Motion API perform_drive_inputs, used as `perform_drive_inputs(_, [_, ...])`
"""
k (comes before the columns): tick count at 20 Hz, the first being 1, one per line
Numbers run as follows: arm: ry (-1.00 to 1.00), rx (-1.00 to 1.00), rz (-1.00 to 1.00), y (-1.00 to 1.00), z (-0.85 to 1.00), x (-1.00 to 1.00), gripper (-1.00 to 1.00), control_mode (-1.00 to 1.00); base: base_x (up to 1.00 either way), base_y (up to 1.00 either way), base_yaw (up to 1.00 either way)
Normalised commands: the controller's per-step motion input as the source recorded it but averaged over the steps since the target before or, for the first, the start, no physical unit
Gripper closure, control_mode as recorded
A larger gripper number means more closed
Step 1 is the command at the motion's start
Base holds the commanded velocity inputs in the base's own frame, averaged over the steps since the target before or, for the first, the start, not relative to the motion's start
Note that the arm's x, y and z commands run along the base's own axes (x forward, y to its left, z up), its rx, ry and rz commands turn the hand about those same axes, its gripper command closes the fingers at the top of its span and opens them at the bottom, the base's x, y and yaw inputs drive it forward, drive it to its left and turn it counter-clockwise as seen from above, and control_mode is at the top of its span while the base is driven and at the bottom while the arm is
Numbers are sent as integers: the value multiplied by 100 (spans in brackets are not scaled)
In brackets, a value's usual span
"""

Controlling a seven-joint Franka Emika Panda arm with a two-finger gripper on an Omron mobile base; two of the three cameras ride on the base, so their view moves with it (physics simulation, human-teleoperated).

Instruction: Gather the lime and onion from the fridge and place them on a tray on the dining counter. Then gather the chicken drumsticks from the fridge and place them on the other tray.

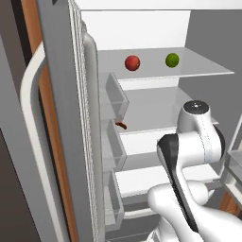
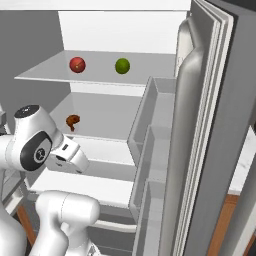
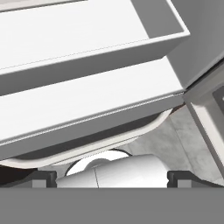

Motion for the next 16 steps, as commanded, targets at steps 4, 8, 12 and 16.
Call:
perform_drive_inputs(4, [0, 0, 0, 0, 0, 0, -100, 100, 6, 0, 0])
perform_drive_inputs(8, [0, 0, 0, 2, 0, 4, -100, -100, 6, 0, 0])
perform_drive_inputs(12, [-3, 0, 6, 41, 0, 48, -100, -100, 0, 0, 0])
perform_drive_inputs(16, [-1, 1, 20, 56, 0, 84, -100, -100, 0, 0, 0])
